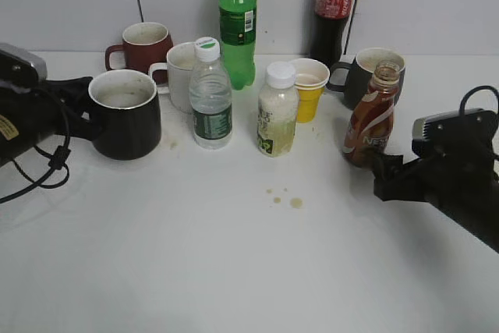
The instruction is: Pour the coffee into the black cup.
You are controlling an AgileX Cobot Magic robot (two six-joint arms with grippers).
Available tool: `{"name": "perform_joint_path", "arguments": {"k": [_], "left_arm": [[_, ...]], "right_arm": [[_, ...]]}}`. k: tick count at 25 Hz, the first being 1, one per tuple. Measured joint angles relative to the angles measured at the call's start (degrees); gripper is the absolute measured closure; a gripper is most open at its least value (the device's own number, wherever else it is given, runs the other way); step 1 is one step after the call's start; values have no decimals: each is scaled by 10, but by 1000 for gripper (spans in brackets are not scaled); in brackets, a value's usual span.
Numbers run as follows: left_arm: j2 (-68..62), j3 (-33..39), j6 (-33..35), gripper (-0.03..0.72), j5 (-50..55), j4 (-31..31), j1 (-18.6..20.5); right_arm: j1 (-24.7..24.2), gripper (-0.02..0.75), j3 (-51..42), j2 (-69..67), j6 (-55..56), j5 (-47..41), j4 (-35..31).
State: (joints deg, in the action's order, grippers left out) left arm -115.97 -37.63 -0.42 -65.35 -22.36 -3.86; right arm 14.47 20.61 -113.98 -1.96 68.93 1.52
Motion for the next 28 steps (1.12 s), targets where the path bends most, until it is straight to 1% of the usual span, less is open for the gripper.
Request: {"name": "perform_joint_path", "arguments": {"k": [3, 11, 18, 20, 22, 28], "left_arm": [[31, 14, 0, 650, -1, 2, -4], [78, 29, 0, 650, -3, 1, -33], [78, 29, 0, 650, -3, 0, -85], [78, 29, 0, 650, -3, 0, -104], [78, 29, 0, 650, -3, 3, -121], [78, 29, 0, 650, 0, 18, -164]], "right_arm": [[0, 121, 15, -31, 6, 2, 29], [0, 121, 82, -81, 10, 4, 34], [0, 134, 153, -130, 28, 4, 34], [0, 173, 165, -141, 31, 4, 34], [0, 234, 170, -146, 32, 6, 34], [0, 234, 171, -143, 33, 3, 35]]}}
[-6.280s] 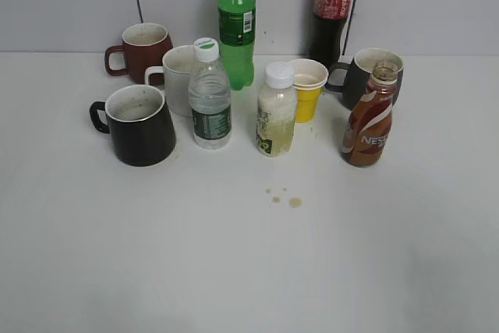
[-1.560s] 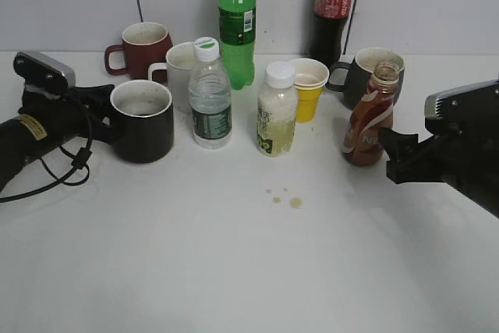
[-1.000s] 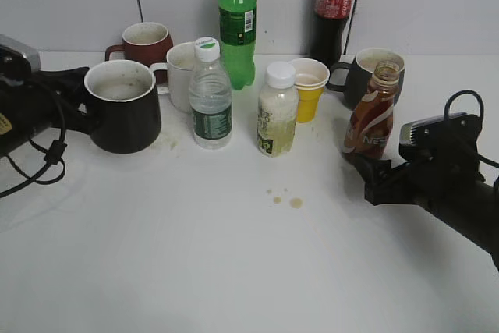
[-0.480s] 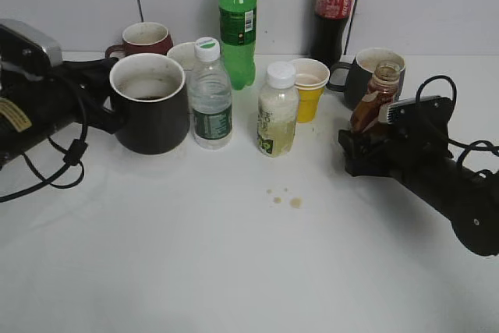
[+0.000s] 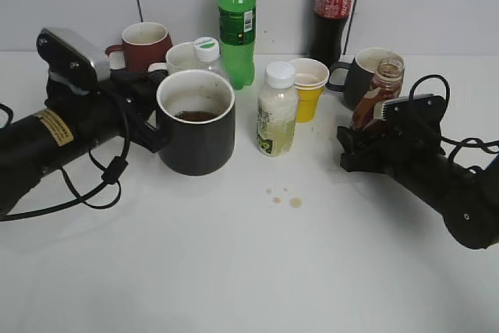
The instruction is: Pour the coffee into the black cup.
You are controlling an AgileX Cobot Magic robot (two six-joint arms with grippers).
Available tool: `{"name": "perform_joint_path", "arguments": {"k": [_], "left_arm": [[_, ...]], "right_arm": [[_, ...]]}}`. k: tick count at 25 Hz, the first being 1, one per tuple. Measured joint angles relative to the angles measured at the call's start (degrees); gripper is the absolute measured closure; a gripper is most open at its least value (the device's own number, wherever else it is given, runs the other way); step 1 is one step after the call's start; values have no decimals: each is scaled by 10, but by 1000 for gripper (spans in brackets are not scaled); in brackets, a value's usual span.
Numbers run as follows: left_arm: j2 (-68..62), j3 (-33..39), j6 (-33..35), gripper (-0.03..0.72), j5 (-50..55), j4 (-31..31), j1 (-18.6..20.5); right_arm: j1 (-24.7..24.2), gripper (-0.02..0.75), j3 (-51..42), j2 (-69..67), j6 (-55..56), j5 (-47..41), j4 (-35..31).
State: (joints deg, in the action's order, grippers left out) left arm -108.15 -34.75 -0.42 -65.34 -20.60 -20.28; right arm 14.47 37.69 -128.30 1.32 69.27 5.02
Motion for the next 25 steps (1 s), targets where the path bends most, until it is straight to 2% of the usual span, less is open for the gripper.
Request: {"name": "perform_joint_path", "arguments": {"k": [3, 8, 15, 21, 25], "left_arm": [[0, 0, 0, 650, 3, 4, -15], [0, 0, 0, 650, 24, 16, -37], [0, -20, 0, 651, 76, 49, -87], [0, -50, 0, 651, 113, 56, -118], [0, -70, -1, 652, 136, 70, -128]], "right_arm": [[0, 234, -3, 24, -13, -16, 20], [0, 234, -5, 121, -66, -38, 97], [0, 234, -2, 235, -170, -96, 148], [2, 234, 33, 251, -230, -134, 208], [20, 234, 47, 251, -296, -148, 220]]}}
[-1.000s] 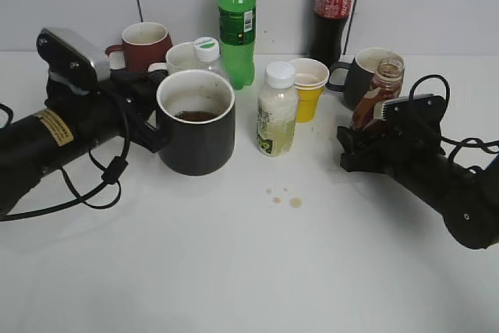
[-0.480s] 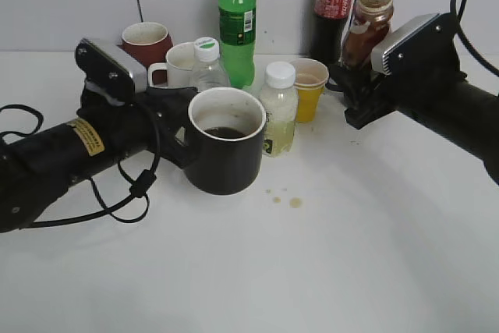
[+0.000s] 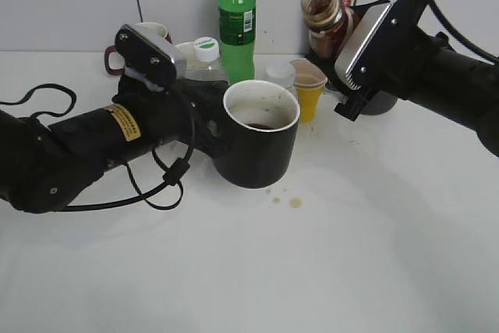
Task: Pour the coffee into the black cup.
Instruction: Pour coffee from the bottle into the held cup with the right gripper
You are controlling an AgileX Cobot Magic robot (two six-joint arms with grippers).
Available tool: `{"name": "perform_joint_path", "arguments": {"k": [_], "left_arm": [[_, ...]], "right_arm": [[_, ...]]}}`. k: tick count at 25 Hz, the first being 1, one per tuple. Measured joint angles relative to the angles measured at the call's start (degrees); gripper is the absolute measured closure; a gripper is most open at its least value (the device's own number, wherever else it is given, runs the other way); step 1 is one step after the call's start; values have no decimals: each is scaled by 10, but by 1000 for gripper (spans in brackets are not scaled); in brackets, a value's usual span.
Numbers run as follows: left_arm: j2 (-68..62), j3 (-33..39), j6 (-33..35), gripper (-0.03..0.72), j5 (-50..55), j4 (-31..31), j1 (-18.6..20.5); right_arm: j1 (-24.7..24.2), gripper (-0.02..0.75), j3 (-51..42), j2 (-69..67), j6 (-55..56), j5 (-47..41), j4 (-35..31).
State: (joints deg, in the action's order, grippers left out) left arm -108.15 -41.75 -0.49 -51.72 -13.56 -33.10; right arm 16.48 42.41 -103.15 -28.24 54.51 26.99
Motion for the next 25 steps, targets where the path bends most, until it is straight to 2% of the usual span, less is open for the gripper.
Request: {"name": "perform_joint_path", "arguments": {"k": [5, 14, 25], "left_arm": [[0, -10, -18, 652, 5, 6, -7], [0, -10, -22, 652, 5, -20, -10], [0, -10, -22, 652, 0, -40, -11]], "right_arm": [[24, 234, 7, 0, -118, -7, 1], [26, 234, 7, 0, -272, -9, -24], [26, 234, 7, 0, -370, -9, -31]]}}
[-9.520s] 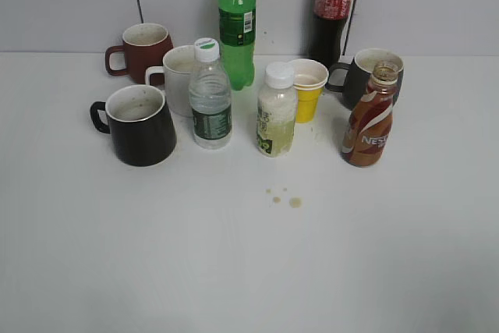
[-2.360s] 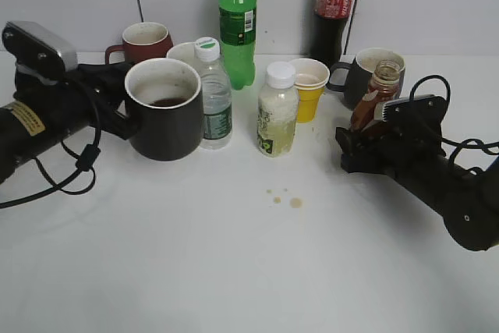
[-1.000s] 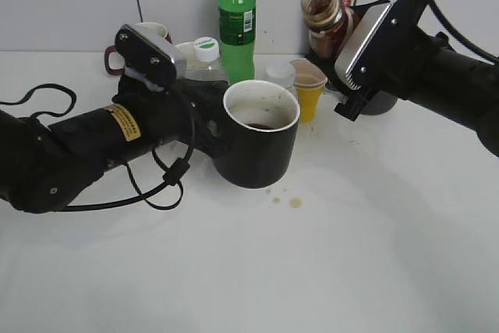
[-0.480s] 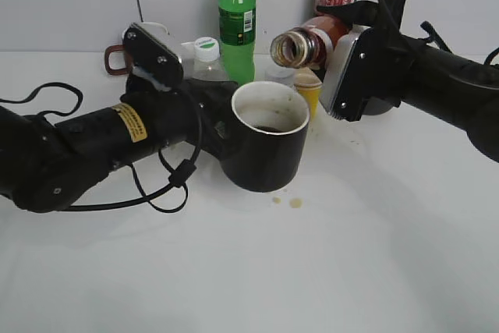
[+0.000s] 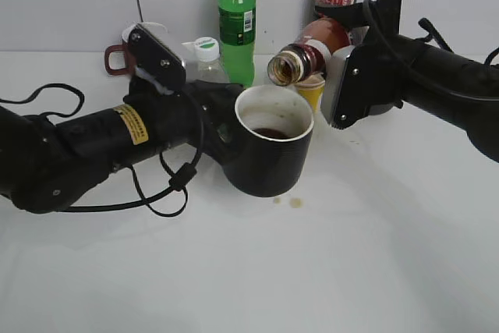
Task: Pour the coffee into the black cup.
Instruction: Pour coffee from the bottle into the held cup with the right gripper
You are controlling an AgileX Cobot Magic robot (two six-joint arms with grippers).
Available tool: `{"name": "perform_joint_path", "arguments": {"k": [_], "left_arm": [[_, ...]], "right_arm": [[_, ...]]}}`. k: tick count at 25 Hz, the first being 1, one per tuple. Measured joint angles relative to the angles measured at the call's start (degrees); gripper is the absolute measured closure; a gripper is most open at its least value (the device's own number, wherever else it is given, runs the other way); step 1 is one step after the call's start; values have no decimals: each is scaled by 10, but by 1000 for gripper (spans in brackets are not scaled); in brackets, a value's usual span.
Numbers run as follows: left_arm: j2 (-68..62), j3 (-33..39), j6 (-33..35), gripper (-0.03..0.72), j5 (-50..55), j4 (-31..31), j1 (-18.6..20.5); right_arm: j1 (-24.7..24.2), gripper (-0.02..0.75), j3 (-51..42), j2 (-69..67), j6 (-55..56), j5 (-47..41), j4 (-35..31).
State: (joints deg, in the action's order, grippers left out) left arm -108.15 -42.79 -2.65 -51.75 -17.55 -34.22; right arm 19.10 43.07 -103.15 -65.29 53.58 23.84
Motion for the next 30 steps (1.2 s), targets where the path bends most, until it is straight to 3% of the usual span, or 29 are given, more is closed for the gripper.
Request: {"name": "perform_joint_path", "arguments": {"k": [30], "left_arm": [[11, 20, -8, 652, -5, -28, -1]], "right_arm": [[0, 234, 0, 0, -121, 9, 0]]}}
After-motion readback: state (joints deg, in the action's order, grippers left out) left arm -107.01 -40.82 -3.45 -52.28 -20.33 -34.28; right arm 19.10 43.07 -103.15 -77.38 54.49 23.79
